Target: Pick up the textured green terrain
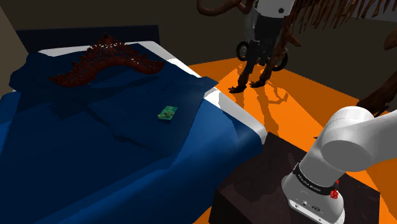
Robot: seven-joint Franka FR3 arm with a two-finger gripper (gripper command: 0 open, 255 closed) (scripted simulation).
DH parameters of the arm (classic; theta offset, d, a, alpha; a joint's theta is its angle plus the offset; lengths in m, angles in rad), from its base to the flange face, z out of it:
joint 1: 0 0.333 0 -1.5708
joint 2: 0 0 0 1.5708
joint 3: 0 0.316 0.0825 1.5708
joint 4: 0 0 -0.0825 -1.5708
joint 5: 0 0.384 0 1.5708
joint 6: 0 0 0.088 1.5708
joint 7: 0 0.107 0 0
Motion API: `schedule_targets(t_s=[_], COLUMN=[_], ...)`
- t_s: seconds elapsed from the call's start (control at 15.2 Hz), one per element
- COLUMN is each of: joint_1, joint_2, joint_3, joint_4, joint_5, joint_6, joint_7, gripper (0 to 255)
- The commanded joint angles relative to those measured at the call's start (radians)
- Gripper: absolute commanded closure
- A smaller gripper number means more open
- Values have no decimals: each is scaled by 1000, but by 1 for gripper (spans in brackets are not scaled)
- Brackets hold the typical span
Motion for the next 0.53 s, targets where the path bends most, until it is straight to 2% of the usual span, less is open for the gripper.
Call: schedule_targets(t_s=[0.0, 0.46], joint_1=[0, 11], joint_2=[0, 270], joint_3=[0, 67], joint_4=[0, 84], joint_5=[0, 12], joint_6=[0, 123], joint_7=[0, 54], gripper=[0, 0])
